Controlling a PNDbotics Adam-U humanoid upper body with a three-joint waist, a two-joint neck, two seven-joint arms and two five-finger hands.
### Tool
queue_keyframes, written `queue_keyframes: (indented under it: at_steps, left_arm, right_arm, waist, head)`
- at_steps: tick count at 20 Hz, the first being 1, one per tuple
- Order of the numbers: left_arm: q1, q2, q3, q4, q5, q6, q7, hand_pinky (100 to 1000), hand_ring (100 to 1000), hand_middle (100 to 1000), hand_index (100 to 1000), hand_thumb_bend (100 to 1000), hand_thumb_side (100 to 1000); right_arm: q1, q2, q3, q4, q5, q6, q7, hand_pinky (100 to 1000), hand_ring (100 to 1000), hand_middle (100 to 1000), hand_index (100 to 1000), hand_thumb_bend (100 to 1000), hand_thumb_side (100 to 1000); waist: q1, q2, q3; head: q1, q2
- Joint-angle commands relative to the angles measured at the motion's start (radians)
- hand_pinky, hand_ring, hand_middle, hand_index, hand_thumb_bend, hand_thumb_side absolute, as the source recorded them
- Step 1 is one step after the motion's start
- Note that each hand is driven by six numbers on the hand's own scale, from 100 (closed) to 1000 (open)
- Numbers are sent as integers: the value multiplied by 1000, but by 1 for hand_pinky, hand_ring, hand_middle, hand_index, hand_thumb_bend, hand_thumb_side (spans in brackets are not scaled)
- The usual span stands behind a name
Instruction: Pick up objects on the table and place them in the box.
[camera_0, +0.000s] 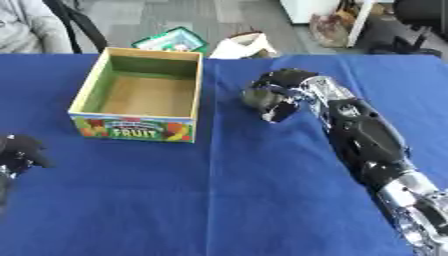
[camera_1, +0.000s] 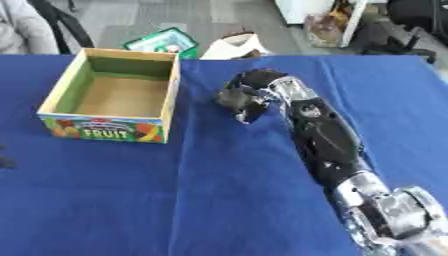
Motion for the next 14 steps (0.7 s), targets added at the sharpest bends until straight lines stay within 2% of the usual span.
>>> queue_keyframes:
  at_steps: [1, 4, 5, 6, 9, 11, 14]
  left_arm:
    - [-11, 13, 3, -16, 3, -1, -2, 585, 495, 564, 557, 100, 787]
    - [-11, 13, 4, -17, 3, -1, -1, 585, 495, 564, 557, 100, 787]
    - [-11, 13, 4, -17, 3, -1, -1, 585, 495, 564, 557, 100, 787]
    - [-11, 13, 4, -17, 4, -1, -1, 585, 495, 564, 557, 100, 786]
    - [-11, 13, 4, -17, 4, -1, -1, 585, 495, 564, 557, 100, 787]
    - [-11, 13, 4, -17, 5, -1, -1, 585, 495, 564, 557, 100, 786]
    - [-11, 14, 4, -17, 5, -1, -1, 585, 494, 563, 557, 100, 786]
  right_arm:
    - [-16, -9, -6, -1, 14, 7, -23, 909, 815, 749, 851, 181, 462]
    - [-17, -10, -8, -3, 16, 13, -40, 873, 765, 646, 772, 168, 448]
    - [-17, -11, -8, -4, 17, 15, -47, 873, 765, 646, 772, 168, 448]
    - [-17, -11, -9, -7, 18, 18, -56, 805, 687, 563, 695, 152, 430]
    - [-18, -12, -10, -12, 20, 23, -83, 708, 556, 476, 607, 140, 409]
    - [-19, -12, -11, -17, 23, 27, -103, 669, 496, 439, 567, 141, 404]
    - [-19, -13, -15, -27, 28, 35, -141, 642, 467, 411, 543, 139, 388]
  waist:
    - [4, -11, 0]
    - [3, -11, 0]
    - [3, -11, 0]
    - [3, -11, 0]
    - [3, -12, -1]
    - [3, -12, -1]
    - [3, -13, 0]
  head:
    - [-2, -9]
    - [-2, -10]
    - [-2, -10]
    - [-2, -11]
    - [-2, -12]
    - [-3, -12]
    - [-2, -13]
